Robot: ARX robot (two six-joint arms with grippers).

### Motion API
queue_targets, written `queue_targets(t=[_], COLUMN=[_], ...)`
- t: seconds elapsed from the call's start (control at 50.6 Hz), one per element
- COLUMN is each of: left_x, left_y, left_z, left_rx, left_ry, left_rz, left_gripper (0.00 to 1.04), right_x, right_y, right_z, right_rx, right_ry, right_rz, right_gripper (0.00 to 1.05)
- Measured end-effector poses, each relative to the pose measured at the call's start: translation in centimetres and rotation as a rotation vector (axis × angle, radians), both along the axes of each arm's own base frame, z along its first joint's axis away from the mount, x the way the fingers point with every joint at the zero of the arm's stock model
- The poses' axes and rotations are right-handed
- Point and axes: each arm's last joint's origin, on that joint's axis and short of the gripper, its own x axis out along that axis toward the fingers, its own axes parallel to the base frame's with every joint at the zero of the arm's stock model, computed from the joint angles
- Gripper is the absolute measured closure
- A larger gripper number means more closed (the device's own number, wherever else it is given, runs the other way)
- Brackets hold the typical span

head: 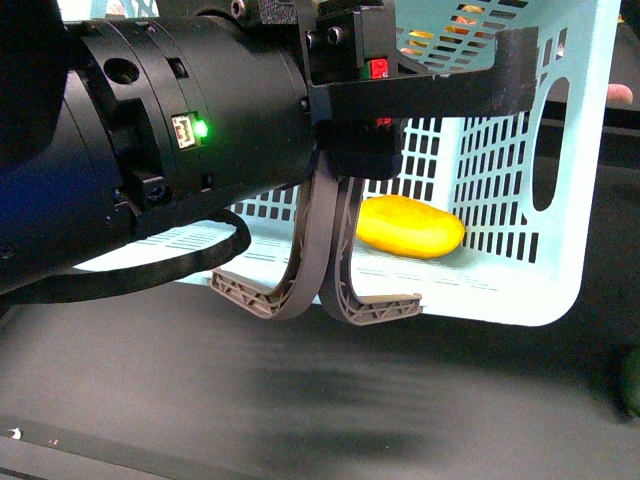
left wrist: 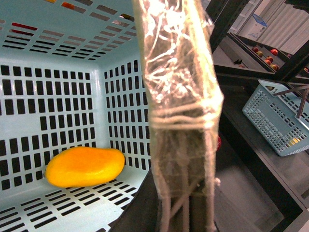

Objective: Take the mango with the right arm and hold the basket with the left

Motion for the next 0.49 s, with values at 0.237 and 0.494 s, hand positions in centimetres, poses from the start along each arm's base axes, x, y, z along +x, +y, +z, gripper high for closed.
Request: queue_targets(t=[0.237, 0.494], left_x=[0.00, 0.00], left_y=[0.00, 0.00], left_z=[0.00, 0.00], left_rx=[0.000, 0.000], left_ry=[0.000, 0.000], left_rz=[0.000, 0.000], left_gripper=[0.97, 0.97], right_x=[0.00, 0.00], right_y=[0.00, 0.00], right_z=[0.00, 0.00], right_rx=[0.000, 0.000], right_ry=[0.000, 0.000], right_rz=[0.000, 0.000], right_gripper=[1.03, 1.03])
